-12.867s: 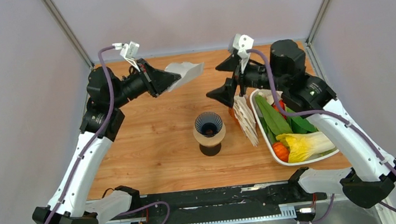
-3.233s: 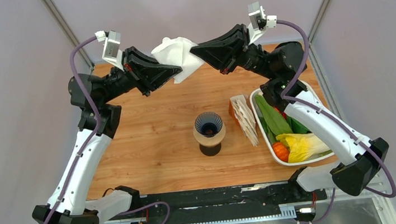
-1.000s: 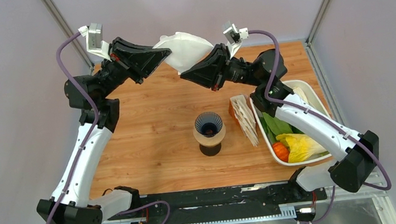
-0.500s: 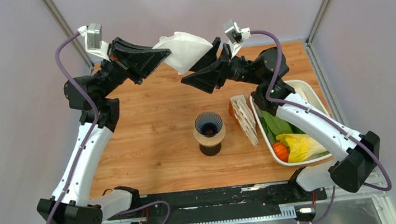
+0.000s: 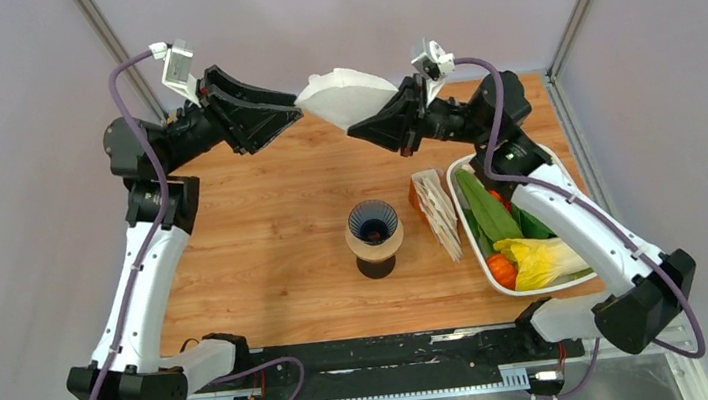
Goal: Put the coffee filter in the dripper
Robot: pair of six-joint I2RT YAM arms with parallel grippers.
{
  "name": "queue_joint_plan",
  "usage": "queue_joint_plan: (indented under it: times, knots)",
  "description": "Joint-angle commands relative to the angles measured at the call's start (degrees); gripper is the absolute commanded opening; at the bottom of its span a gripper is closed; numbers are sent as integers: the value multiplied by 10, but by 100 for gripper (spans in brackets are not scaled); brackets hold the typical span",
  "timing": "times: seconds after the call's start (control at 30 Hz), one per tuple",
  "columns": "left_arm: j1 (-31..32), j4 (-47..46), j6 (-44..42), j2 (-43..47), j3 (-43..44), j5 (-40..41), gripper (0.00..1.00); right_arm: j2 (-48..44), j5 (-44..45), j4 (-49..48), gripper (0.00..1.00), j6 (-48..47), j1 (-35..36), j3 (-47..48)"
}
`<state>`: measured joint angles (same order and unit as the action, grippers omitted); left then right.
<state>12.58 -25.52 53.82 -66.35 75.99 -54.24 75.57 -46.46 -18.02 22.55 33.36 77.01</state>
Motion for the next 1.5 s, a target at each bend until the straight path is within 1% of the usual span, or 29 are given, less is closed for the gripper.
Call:
queue_joint_plan:
  times: [0.0, 0.03, 0.07, 0.1, 0.13, 0.17, 0.27, 0.3, 0.33, 0.47, 0.7, 0.8, 0.87, 0.97, 1.03, 1.07, 1.23, 1.37, 1.4, 1.47]
  knots:
    - [-20, 230, -184, 25, 95, -139, 56, -67, -77, 237, 0, -239, -23, -20]
    - [-21, 337, -279, 24, 111, -144, 60, -76, -86, 278, 0, -277, -24, -27]
    - [-21, 388, -327, 20, 146, -147, 63, -83, -94, 310, 0, -305, -25, -33]
    - [-21, 479, -406, 16, 163, -146, 66, -89, -99, 326, 0, -320, -24, -40]
    - [-21, 514, -437, 5, 191, -140, 66, -94, -104, 337, 0, -323, -24, -43]
    - [-20, 566, -480, -1, 202, -135, 67, -94, -112, 345, 1, -323, -23, -42]
    - [-17, 614, -526, -25, 234, -135, 67, -82, -131, 374, 3, -323, -22, -25]
    - [-7, 629, -532, -31, 238, -132, 67, -77, -136, 384, 3, -326, -21, -20]
    - [-2, 640, -559, -34, 247, -128, 67, -73, -138, 391, 3, -328, -20, -14]
    - [45, 720, -621, -47, 273, -74, 66, -62, -142, 415, 4, -337, -12, -2]
    - [110, 772, -673, -67, 288, 2, 61, -57, -149, 432, 4, -358, -4, 3]
    - [135, 798, -692, -74, 288, 16, 57, -55, -149, 438, 4, -362, -3, 6]
    - [150, 811, -703, -77, 285, 25, 56, -54, -152, 439, 4, -364, -3, 8]
    - [171, 822, -720, -80, 277, 57, 54, -52, -157, 443, 6, -366, -2, 11]
    - [178, 822, -730, -81, 273, 70, 51, -50, -159, 447, 7, -369, 0, 12]
    - [181, 818, -730, -83, 271, 71, 49, -49, -158, 451, 7, -369, 1, 13]
    - [201, 816, -753, -94, 276, 68, 47, -38, -171, 461, 8, -372, 8, 14]
    - [224, 832, -777, -107, 276, 77, 45, -27, -180, 476, 8, -374, 14, 28]
    - [226, 836, -780, -112, 276, 79, 43, -24, -183, 481, 8, -376, 14, 34]
    - [229, 843, -788, -116, 273, 79, 36, -19, -178, 488, 8, -376, 14, 44]
